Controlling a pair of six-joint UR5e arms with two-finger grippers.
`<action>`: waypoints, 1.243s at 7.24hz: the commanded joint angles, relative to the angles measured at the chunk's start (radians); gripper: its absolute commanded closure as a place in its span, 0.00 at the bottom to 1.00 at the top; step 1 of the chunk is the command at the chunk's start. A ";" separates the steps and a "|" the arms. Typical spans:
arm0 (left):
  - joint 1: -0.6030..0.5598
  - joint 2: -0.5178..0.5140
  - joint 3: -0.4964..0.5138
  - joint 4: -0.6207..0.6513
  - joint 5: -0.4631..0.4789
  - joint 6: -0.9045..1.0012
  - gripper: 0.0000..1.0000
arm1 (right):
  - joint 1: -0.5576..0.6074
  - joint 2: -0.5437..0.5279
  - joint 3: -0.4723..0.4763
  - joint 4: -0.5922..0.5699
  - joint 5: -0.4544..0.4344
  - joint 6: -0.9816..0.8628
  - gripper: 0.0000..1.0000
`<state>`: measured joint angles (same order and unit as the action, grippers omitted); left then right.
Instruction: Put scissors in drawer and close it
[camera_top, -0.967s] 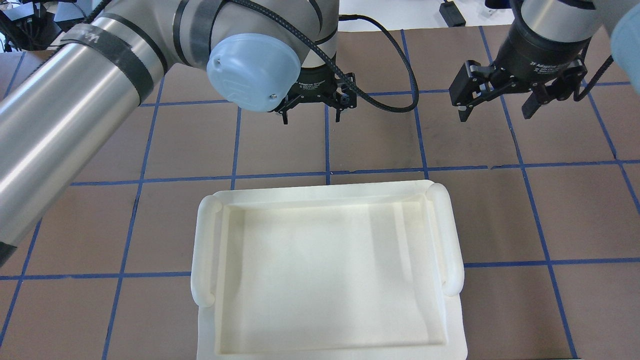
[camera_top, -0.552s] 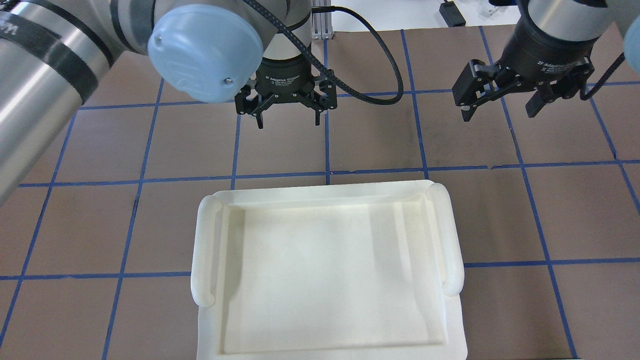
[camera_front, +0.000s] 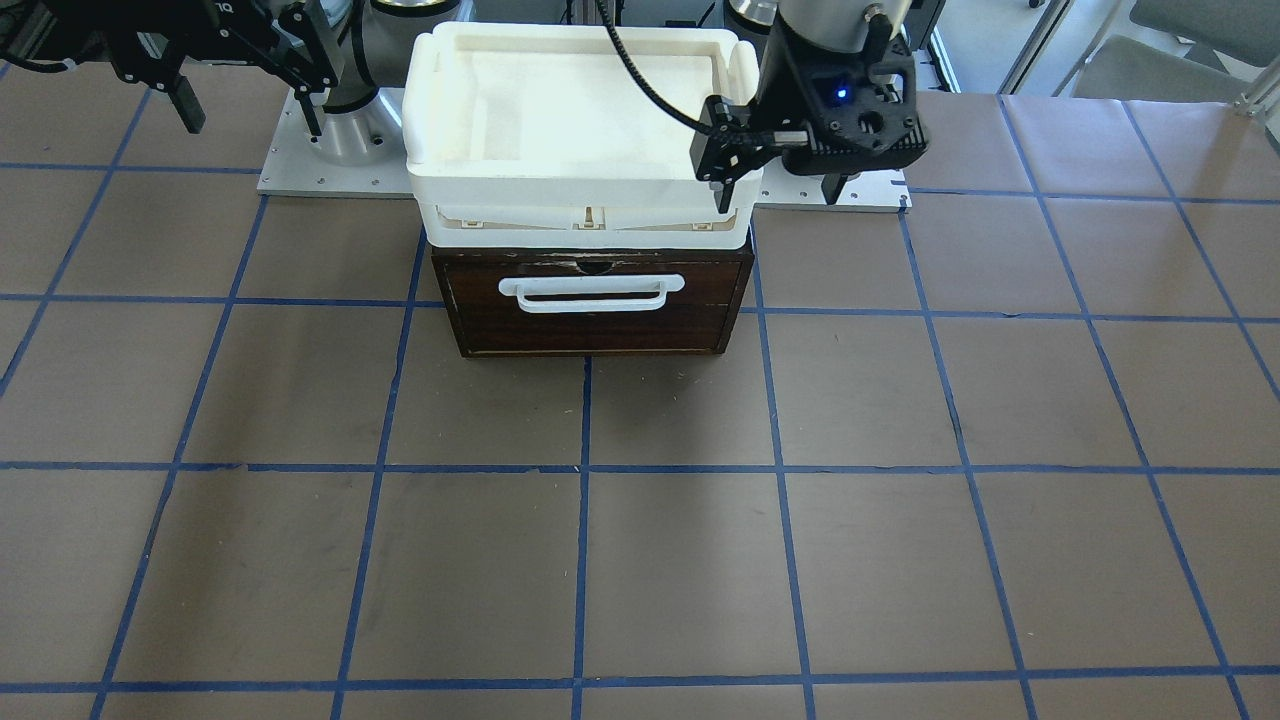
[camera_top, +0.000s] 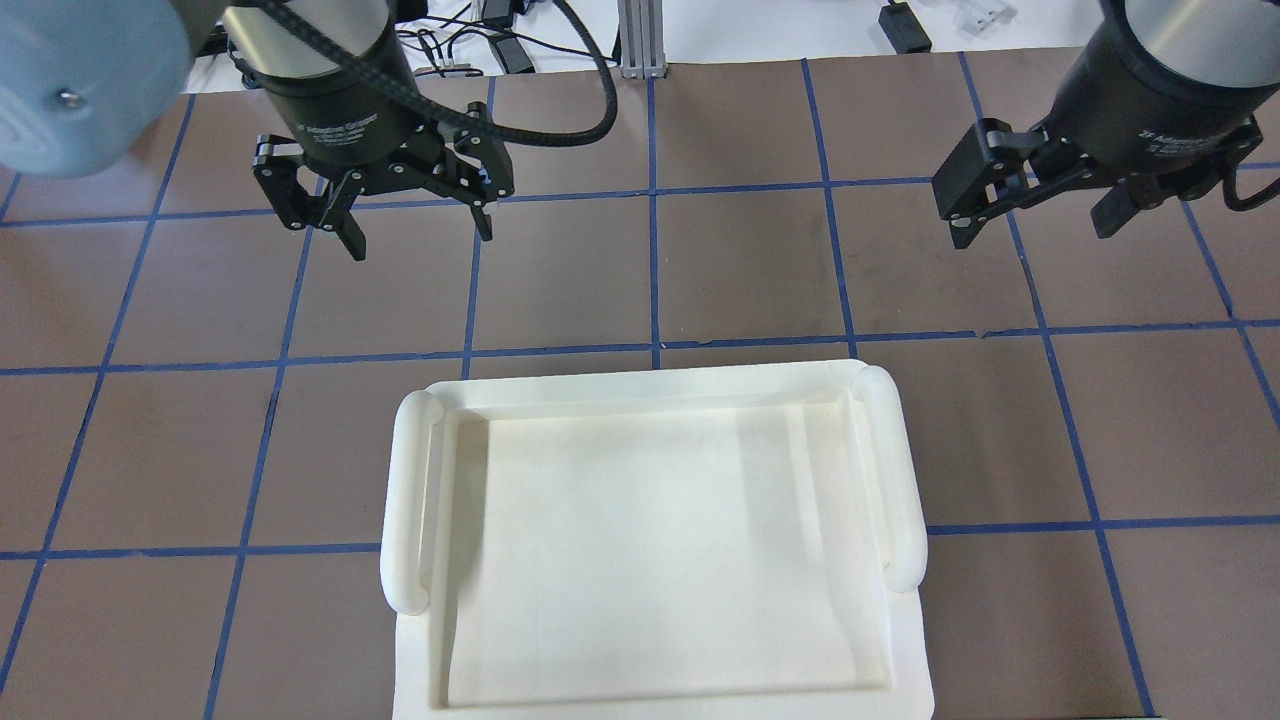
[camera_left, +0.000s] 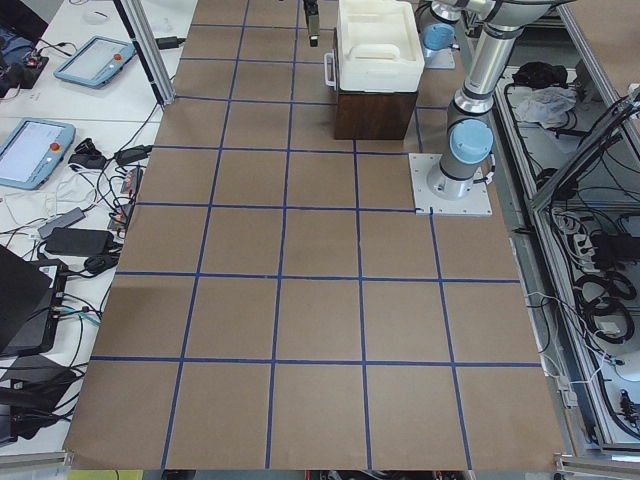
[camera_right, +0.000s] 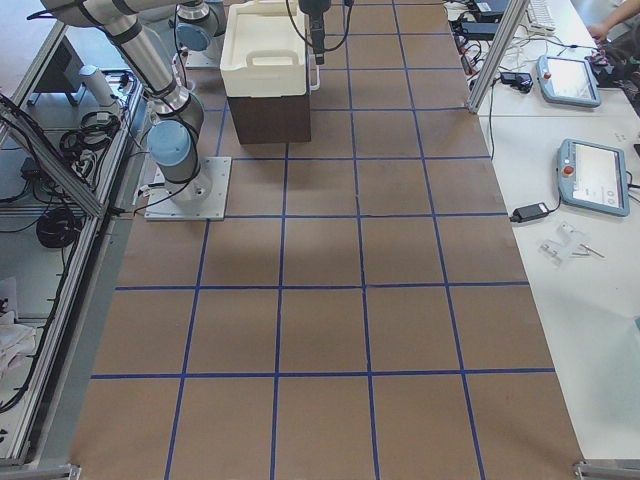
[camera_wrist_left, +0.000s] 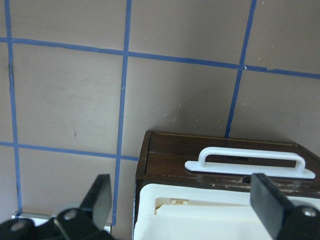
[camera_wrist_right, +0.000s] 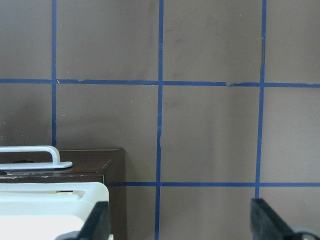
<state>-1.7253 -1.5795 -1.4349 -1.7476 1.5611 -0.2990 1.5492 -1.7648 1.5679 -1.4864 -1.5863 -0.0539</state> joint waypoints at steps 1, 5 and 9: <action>0.047 0.101 -0.178 0.238 -0.006 0.020 0.00 | 0.003 0.063 -0.041 -0.044 0.028 -0.009 0.00; 0.118 0.017 -0.048 0.085 -0.012 0.185 0.00 | -0.004 0.212 -0.203 -0.028 0.034 -0.011 0.00; 0.047 -0.019 -0.009 0.048 0.008 0.213 0.00 | -0.008 0.212 -0.164 -0.035 0.032 -0.012 0.00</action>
<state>-1.6657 -1.5920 -1.4519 -1.7022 1.5704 -0.1085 1.5426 -1.5525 1.3872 -1.5187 -1.5517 -0.0648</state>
